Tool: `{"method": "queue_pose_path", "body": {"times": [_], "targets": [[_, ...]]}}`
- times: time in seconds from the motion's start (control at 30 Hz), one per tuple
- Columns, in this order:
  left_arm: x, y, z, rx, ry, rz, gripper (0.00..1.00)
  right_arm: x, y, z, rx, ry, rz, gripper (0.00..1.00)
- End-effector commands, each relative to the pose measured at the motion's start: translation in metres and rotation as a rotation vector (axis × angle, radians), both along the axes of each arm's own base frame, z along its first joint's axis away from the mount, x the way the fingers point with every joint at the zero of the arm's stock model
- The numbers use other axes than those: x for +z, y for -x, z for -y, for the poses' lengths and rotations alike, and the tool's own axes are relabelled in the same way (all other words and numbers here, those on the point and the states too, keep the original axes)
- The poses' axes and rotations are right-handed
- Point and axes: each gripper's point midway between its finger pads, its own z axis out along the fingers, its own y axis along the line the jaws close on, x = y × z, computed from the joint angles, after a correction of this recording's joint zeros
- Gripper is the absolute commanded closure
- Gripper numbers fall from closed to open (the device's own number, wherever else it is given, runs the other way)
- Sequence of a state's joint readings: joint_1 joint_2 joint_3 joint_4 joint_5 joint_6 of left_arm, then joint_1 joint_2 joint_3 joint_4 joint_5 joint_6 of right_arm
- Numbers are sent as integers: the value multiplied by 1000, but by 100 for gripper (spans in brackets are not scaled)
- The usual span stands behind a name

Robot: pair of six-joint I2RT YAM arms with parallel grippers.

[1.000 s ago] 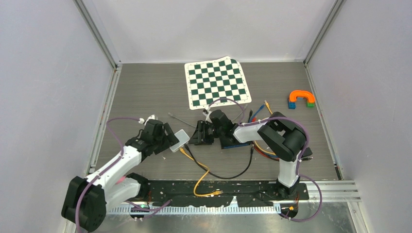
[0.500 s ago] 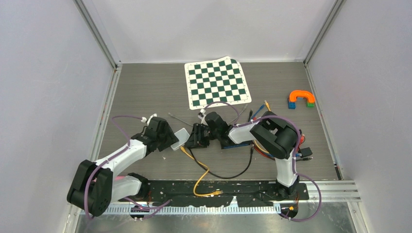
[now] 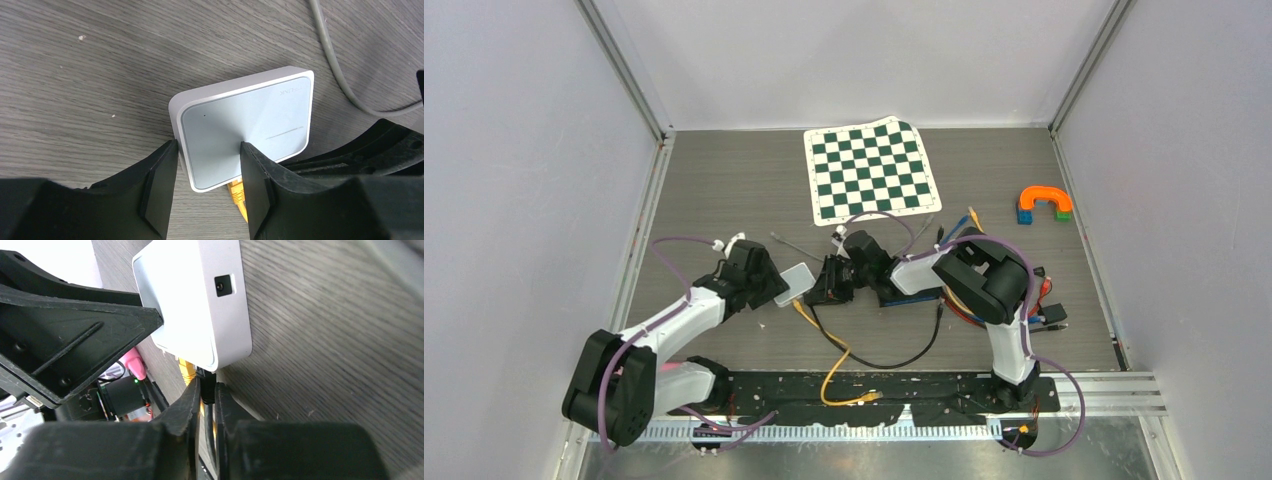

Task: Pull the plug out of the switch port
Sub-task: Pull the connector from the switch port.

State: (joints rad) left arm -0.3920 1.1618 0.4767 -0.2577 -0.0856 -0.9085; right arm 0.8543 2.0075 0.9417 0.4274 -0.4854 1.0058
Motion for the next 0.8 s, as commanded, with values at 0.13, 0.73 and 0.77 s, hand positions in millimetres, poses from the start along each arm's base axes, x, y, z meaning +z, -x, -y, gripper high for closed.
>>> {"method": "queue_pose_path", "body": {"times": [0.13, 0.73, 0.77], "targets": [[-7, 11, -8, -12, -45, -34, 52, -14, -8, 4, 37, 107, 73, 95], [-13, 8, -10, 19, 4, -38, 53, -4, 32, 11, 402, 95, 110, 95], [-11, 7, -10, 6, 1, -32, 52, -6, 29, 12, 389, 109, 111, 95]]}}
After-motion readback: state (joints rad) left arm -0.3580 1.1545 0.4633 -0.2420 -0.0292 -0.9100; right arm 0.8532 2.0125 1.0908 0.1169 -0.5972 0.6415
